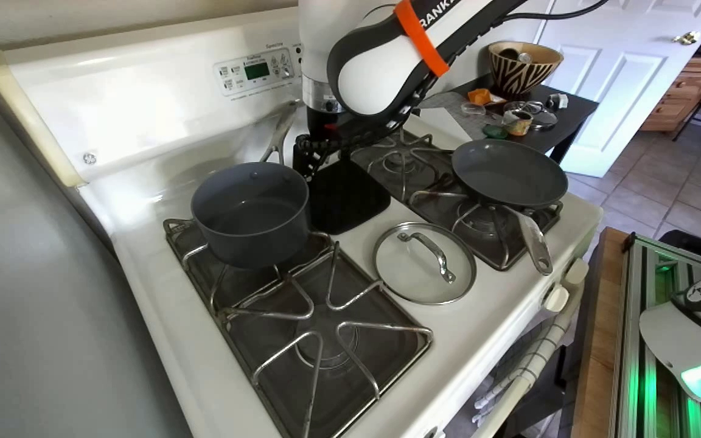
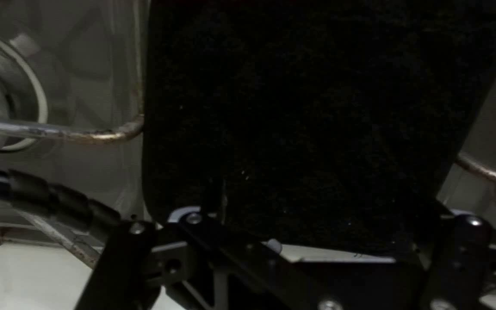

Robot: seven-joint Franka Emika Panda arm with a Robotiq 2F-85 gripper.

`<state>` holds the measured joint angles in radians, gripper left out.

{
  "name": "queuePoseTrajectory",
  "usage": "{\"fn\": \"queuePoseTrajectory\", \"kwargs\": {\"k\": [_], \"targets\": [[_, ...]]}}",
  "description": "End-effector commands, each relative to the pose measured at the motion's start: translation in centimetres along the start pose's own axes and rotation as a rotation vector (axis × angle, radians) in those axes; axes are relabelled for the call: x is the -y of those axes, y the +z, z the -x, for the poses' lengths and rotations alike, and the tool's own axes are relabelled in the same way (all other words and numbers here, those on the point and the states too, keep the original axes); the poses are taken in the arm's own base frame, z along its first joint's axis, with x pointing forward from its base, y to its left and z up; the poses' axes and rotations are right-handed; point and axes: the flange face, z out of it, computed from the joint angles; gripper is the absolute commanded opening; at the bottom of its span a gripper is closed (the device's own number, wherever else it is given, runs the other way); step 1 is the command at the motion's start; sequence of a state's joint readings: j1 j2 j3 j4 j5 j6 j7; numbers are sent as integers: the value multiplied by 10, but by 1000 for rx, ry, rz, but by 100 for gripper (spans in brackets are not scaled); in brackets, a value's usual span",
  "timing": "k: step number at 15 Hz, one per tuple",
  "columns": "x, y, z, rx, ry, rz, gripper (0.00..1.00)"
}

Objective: Put the black item on the lid and put the lid on the pot

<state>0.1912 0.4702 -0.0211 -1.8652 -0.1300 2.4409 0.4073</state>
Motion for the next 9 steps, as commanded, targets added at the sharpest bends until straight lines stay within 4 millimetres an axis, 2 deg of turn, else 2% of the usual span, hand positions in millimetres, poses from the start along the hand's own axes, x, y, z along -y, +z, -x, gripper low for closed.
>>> {"fn": "queuePoseTrajectory", "kwargs": {"k": [1,9], "targets": [[13,12,-8,-29,-12,-30,100],[22,30,-8,-26,-25,-30,100]]}}
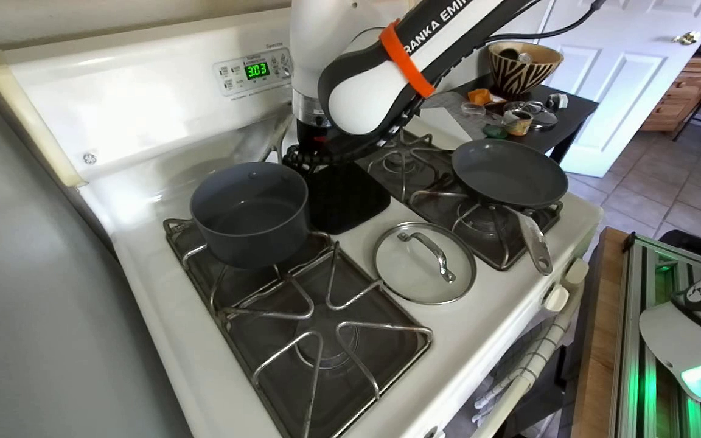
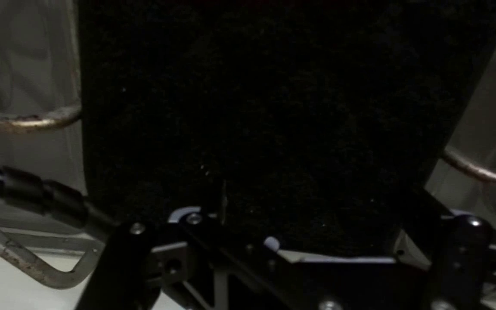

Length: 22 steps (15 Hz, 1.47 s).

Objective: Put the black item on the lid and put the lid on the pot

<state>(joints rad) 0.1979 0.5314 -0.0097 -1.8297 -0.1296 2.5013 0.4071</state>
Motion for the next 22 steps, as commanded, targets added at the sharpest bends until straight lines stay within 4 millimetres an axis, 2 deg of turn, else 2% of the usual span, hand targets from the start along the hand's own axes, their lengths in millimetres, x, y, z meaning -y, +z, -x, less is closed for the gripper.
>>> {"fn": "queuePoseTrajectory", "kwargs": {"k": [1,5,6,7,16,17,22], "targets": [[6,14,-2,8,-7,-6,100],[6,22,0,23,-13,4,100],[6,23,0,24,-14,9,76],[5,23,0,24,-15,13,74],[-1,16,-4,20,-14,28,2],[-3,12,-3,16,-19,33,0],[-7,-3,5,27,-45,45,2]]}}
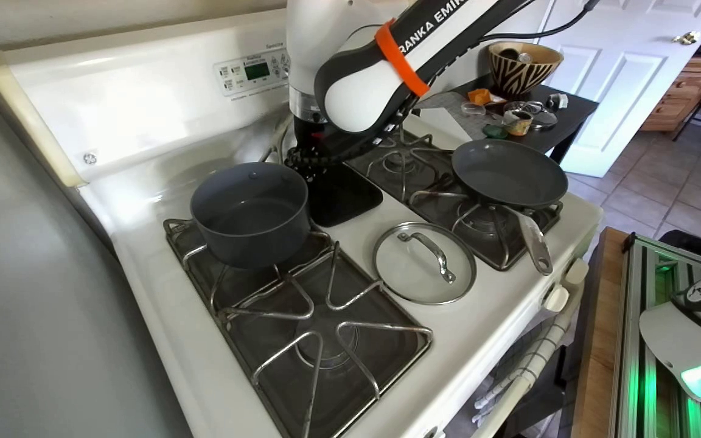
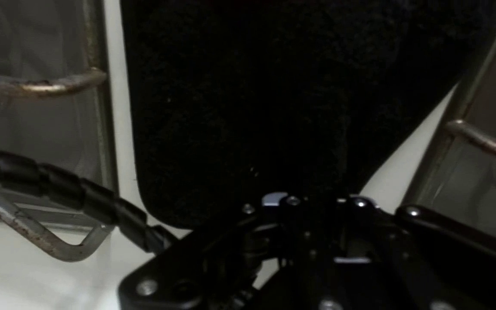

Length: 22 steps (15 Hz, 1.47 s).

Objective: Put the black item on the lid and put the lid on the pot

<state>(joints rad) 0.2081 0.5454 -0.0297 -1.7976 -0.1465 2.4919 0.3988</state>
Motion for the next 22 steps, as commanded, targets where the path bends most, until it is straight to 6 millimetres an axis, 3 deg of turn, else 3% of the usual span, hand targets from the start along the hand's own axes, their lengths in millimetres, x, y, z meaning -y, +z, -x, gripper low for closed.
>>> {"fn": "queuePoseTrajectory", "kwargs": {"k": [1,11,18,22], "targets": [[-5,-5,17,52,-37,24,1],[-10,-53,45,176,-100,9,1],[0,-92,86,231,-157,4,1],[4,-100,119,263,-154,13,1]]}}
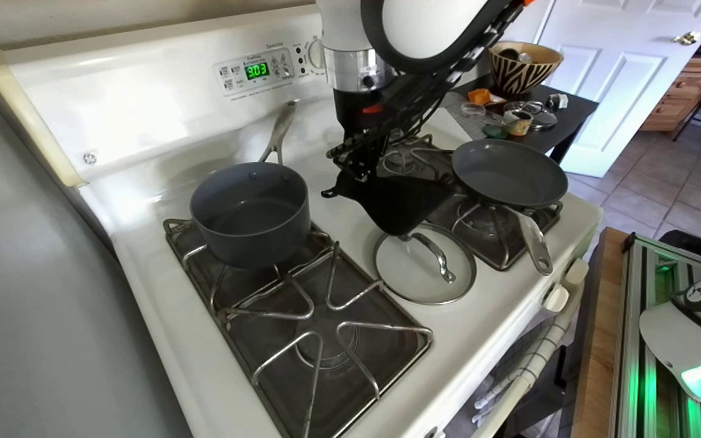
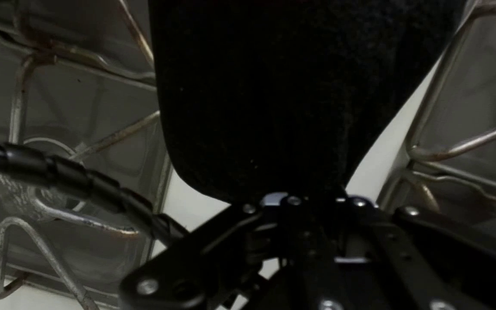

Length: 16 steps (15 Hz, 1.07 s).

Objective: Put the black item on the lid and put the lid on the pot

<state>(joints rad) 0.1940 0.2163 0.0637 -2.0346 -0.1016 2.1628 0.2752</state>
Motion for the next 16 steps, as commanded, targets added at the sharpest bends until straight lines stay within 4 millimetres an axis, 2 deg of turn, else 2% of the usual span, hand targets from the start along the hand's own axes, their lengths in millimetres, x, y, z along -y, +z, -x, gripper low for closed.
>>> {"fn": "queuePoseTrajectory", "kwargs": {"k": [1,5,9,16], "targets": [[5,-2,41,30,-5,-14,1],[17,4,67,47,-13,-24,1],[29,9,79,45,28,-46,1],[36,17,74,-72,140,-70,1]]}}
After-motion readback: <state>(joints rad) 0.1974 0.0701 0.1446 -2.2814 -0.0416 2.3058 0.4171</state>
